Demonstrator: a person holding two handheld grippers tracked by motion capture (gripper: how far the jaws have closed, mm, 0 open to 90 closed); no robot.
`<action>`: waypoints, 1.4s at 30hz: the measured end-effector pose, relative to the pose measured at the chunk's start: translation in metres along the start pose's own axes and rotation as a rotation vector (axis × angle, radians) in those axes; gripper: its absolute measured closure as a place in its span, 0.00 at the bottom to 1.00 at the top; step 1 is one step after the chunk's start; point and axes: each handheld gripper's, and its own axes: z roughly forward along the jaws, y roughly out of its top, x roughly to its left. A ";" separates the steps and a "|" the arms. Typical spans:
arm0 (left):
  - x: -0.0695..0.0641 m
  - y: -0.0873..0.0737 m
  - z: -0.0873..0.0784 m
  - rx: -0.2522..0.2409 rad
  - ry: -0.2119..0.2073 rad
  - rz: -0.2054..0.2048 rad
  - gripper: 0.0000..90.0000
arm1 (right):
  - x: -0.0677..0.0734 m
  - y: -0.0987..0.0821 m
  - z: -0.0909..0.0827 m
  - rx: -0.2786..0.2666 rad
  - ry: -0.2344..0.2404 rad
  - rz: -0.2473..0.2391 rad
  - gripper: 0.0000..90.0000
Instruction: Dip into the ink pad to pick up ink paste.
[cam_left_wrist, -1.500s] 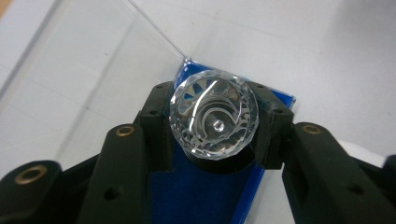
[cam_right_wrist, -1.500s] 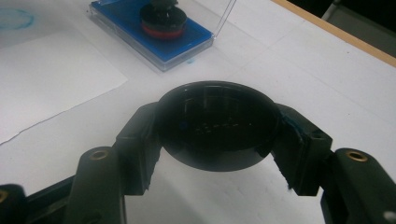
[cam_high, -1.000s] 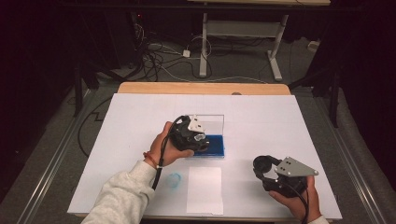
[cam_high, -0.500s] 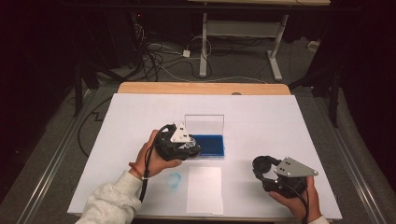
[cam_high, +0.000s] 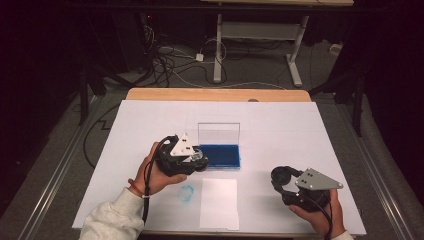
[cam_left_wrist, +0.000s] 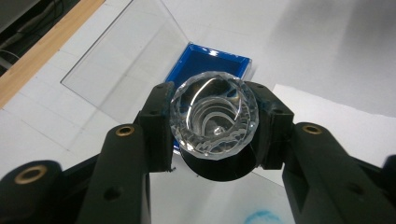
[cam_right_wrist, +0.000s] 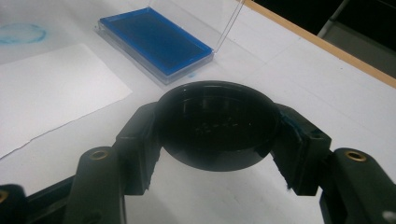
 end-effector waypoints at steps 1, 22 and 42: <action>-0.001 -0.001 -0.002 -0.005 0.003 -0.003 0.61 | 0.000 0.000 0.000 0.001 0.000 -0.001 0.43; -0.005 -0.005 -0.009 -0.015 -0.031 -0.008 0.61 | -0.002 0.001 0.003 0.006 -0.005 0.003 0.43; -0.008 -0.001 -0.009 -0.008 -0.080 0.016 0.61 | -0.003 -0.001 0.004 0.016 0.005 0.022 0.43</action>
